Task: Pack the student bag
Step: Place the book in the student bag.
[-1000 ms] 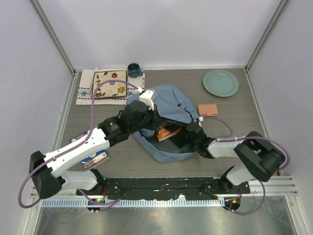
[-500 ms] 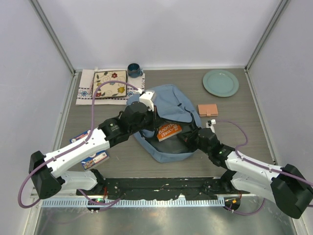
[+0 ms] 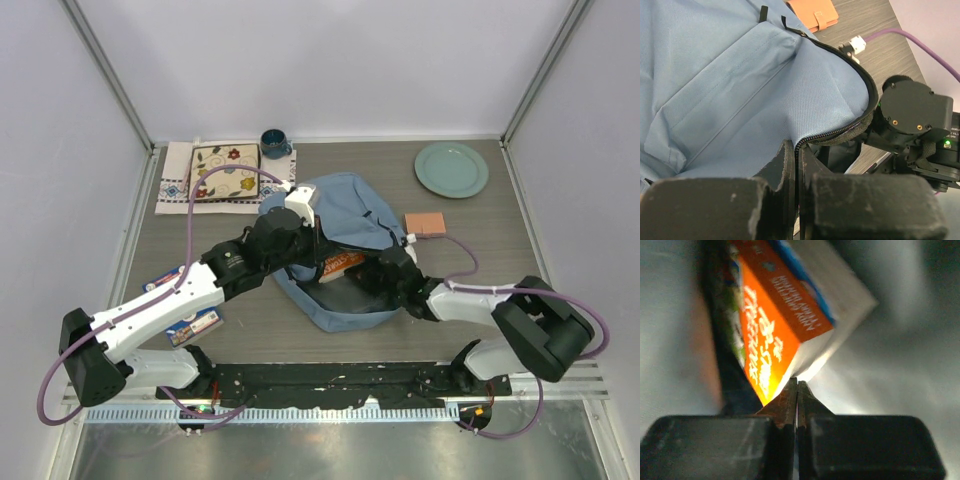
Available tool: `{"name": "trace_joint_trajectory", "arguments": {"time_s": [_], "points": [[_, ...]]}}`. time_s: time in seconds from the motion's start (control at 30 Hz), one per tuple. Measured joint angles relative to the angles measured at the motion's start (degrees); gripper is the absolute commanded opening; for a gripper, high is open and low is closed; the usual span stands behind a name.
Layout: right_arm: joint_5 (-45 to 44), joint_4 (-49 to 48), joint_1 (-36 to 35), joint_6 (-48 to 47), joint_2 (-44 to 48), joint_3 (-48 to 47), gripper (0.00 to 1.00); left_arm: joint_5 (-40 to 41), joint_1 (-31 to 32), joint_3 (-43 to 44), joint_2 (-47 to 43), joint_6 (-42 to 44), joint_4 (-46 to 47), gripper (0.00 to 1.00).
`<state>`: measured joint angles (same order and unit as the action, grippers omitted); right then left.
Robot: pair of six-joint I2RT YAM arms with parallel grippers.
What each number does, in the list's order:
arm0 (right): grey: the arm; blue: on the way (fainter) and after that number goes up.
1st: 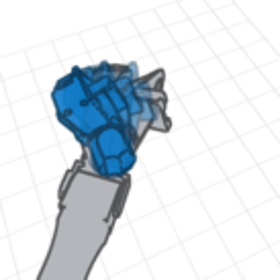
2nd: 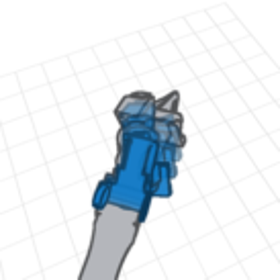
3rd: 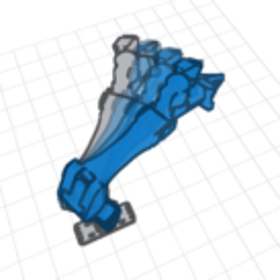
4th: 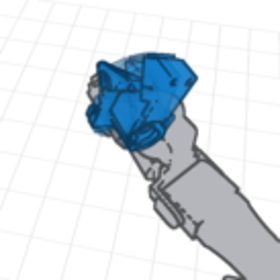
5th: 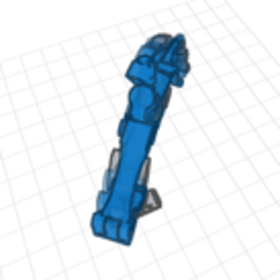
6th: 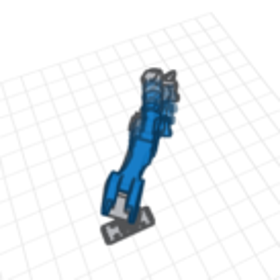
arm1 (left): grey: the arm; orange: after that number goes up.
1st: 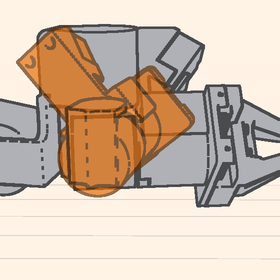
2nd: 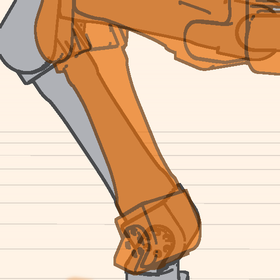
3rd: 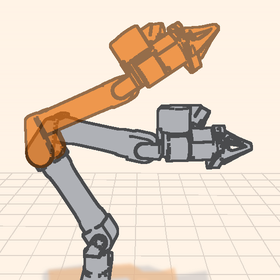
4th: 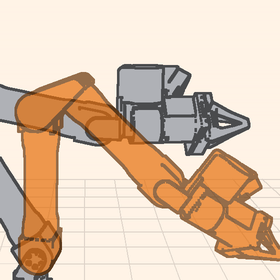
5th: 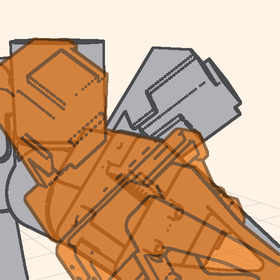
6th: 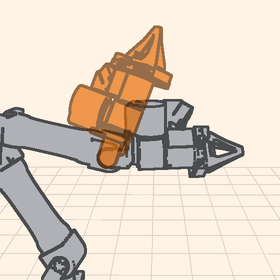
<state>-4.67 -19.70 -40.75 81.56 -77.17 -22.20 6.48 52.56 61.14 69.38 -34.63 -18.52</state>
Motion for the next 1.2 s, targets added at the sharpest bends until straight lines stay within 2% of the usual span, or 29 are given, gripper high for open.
{"name": "trace_joint_trajectory", "arguments": {"time_s": [0.1,0.13,0.17,0.27,0.37,0.43,0.53,0.7,0.73,0.8,0.83,0.9,0.93,1.03,1.1,1.2], "points": [[0.3,-2.1,0.0,-0.8,-4.2,-5.4,0.17,-0.1,0.0,-0.1,0.1,-0.1,0.0,0.00],[0.3,-2.9,0.0,-1.0,-5.0,-6.5,0.28,-0.1,0.0,-0.1,0.1,-0.1,0.0,0.00],[0.3,-3.9,0.0,-1.2,-5.5,-7.5,0.33,-0.1,0.0,-0.2,0.2,-0.1,0.0,0.00],[0.2,-6.0,0.1,-2.0,-5.4,-7.0,0.42,-0.1,0.0,-0.2,0.6,-0.2,0.1,0.00],[0.3,-7.1,0.0,-2.3,-3.1,-2.5,0.48,-0.1,0.0,-0.2,1.6,-0.2,0.1,0.00],[0.2,-6.2,0.0,-2.5,1.3,1.4,0.52,-0.2,0.0,-0.2,2.5,-0.2,0.1,0.00],[0.1,-1.0,-0.2,-4.7,14.2,6.1,0.57,-0.5,-0.1,-0.2,3.6,-0.3,0.1,0.01],[-1.1,10.0,-0.5,-8.6,35.5,5.7,0.65,-1.2,-0.1,-0.2,4.0,-1.0,0.2,0.08],[-1.7,13.0,-0.5,-9.2,39.8,5.4,0.67,-1.5,-0.1,-0.2,4.1,-1.2,0.2,0.15],[-3.1,18.3,-0.7,-10.2,47.1,4.8,0.70,-2.1,-0.1,-0.3,4.3,-1.4,0.5,0.23],[-4.3,22.3,-0.7,-10.8,51.4,4.3,0.71,-3.3,-0.1,-0.6,4.4,-1.7,1.0,0.38],[-6.4,28.4,-0.7,-11.4,56.8,3.1,0.73,-5.6,-0.2,-0.8,4.9,-2.1,1.4,0.52],[-7.7,31.9,-0.7,-11.6,59.6,2.2,0.73,-7.3,-0.2,-0.9,5.2,-2.3,1.6,0.64],[-11.5,40.6,-0.7,-12.3,66.4,-1.0,0.73,-12.3,-0.1,-1.6,5.7,-2.6,2.1,0.81],[-13.6,45.2,-0.7,-12.5,69.0,-3.1,0.73,-15.1,0.0,-2.2,5.7,-2.6,2.0,0.89],[-15.3,50.2,-0.7,-12.5,69.9,-5.7,0.73,-18.9,0.5,-3.3,5.2,-2.6,1.6,0.95]]}}
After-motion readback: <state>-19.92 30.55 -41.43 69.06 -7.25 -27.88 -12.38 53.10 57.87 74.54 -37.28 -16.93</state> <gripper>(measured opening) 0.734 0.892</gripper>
